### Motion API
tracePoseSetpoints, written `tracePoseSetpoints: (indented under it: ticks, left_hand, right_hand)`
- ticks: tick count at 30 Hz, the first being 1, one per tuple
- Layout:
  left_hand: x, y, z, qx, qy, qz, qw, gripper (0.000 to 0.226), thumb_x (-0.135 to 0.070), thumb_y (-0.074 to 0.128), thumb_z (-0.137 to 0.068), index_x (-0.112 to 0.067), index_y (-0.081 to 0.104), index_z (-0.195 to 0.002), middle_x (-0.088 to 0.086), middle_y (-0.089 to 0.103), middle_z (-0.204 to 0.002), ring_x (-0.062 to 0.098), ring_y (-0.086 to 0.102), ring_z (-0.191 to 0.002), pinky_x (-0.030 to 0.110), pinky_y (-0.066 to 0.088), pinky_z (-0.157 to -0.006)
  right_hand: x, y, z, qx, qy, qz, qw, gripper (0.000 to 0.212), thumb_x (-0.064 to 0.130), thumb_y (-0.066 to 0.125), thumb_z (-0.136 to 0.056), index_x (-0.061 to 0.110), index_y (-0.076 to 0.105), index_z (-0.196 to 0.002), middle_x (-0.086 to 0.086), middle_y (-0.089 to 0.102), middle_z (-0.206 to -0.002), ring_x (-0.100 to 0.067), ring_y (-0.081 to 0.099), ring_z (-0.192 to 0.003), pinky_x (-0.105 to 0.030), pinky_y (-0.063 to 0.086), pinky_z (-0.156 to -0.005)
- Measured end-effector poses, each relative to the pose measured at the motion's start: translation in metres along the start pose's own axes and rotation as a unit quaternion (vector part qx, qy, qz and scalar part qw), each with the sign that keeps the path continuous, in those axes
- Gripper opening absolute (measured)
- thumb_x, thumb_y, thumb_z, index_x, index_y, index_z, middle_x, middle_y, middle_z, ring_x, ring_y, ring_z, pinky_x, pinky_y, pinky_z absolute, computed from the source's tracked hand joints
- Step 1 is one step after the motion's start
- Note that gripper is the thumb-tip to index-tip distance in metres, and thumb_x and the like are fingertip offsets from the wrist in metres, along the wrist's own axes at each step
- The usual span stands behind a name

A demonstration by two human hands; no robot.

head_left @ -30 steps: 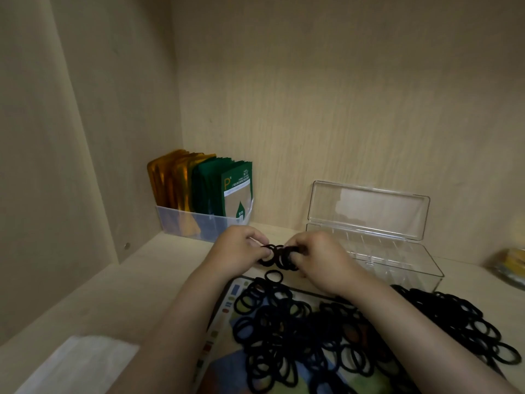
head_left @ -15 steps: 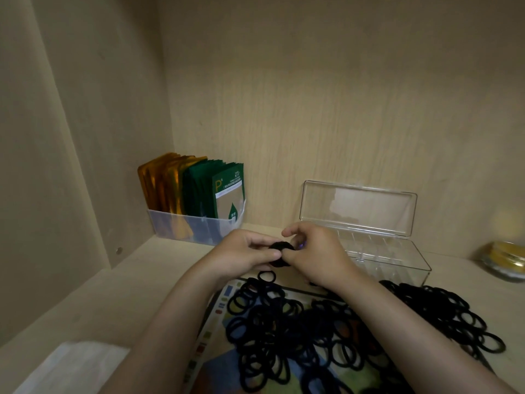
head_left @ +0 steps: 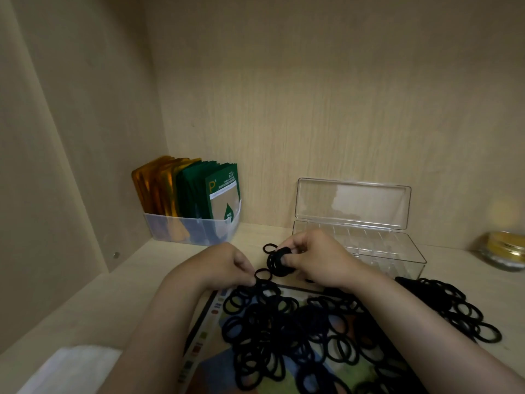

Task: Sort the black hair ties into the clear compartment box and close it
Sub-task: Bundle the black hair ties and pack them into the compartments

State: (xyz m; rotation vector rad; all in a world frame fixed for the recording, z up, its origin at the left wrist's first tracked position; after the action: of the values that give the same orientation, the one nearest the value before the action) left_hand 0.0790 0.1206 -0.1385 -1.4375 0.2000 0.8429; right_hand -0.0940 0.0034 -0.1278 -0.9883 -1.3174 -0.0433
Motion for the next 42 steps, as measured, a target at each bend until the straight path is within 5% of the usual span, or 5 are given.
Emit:
tracePoseSetpoints:
  ticks: [17, 26, 32, 37, 42]
  left_hand:
    - [-0.018, 0.008, -0.002, -0.077, 0.008, 0.170, 0.982, 0.004, -0.012, 0.068, -0.089, -0.014, 0.069, -0.086, 0.010, 0.074, -0.070, 0.017, 0.070, -0.059, 0.025, 0.054, -0.054]
    - [-0.029, 0.004, 0.009, 0.035, 0.051, 0.397, 0.916, 0.023, -0.012, 0.057, -0.098, 0.002, 0.068, -0.112, 0.025, 0.074, -0.094, 0.025, 0.074, -0.084, 0.028, 0.061, -0.077]
    - [-0.026, 0.015, 0.001, -0.004, 0.036, 0.158, 0.987, 0.030, -0.003, 0.043, -0.094, -0.019, 0.065, -0.109, 0.004, 0.076, -0.091, 0.016, 0.071, -0.079, 0.030, 0.057, -0.075]
    - [-0.023, 0.014, 0.003, 0.010, 0.079, 0.008, 0.997, 0.021, -0.014, 0.067, -0.088, -0.023, 0.075, -0.105, -0.016, 0.059, -0.085, -0.010, 0.057, -0.066, 0.002, 0.039, -0.059]
    - [-0.023, 0.019, 0.000, 0.030, 0.045, 0.006, 0.999, 0.028, -0.031, 0.061, -0.091, -0.035, 0.070, -0.065, -0.015, 0.063, -0.076, 0.007, 0.063, -0.080, 0.023, 0.047, -0.075]
  right_hand:
    - [0.011, 0.010, 0.008, 0.023, -0.009, -0.210, 0.977, 0.015, -0.002, 0.066, -0.090, 0.005, 0.075, -0.099, -0.001, 0.074, -0.076, -0.007, 0.066, -0.059, -0.019, 0.053, -0.049]
    - [0.007, 0.003, 0.006, -0.026, 0.029, -0.173, 0.984, 0.022, 0.000, 0.067, -0.090, 0.000, 0.069, -0.113, -0.009, 0.068, -0.085, -0.009, 0.064, -0.050, -0.022, 0.053, -0.046]
    - [0.006, -0.013, 0.011, -0.020, 0.047, -0.044, 0.998, 0.010, 0.008, 0.069, -0.089, 0.011, 0.076, -0.097, -0.003, 0.072, -0.076, -0.008, 0.064, -0.054, -0.025, 0.056, -0.051]
    - [0.002, -0.024, 0.009, -0.023, 0.038, -0.082, 0.996, 0.011, 0.004, 0.068, -0.090, 0.009, 0.077, -0.093, -0.004, 0.073, -0.074, -0.030, 0.066, -0.073, -0.053, 0.058, -0.078]
    - [0.001, -0.018, 0.009, -0.020, 0.025, -0.051, 0.998, 0.012, 0.006, 0.069, -0.089, 0.014, 0.077, -0.092, 0.001, 0.072, -0.071, -0.020, 0.066, -0.069, -0.045, 0.060, -0.073]
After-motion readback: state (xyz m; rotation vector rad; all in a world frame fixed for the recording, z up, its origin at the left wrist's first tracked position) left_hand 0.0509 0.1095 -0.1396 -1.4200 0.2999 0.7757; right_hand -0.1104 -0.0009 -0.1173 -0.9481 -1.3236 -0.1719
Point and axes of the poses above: each hand's wrist, its own z-axis away from the middle knuckle, its own y-axis out of the palm, x = y × z, the point moved 1 cm from there along -z, towards the middle knuckle
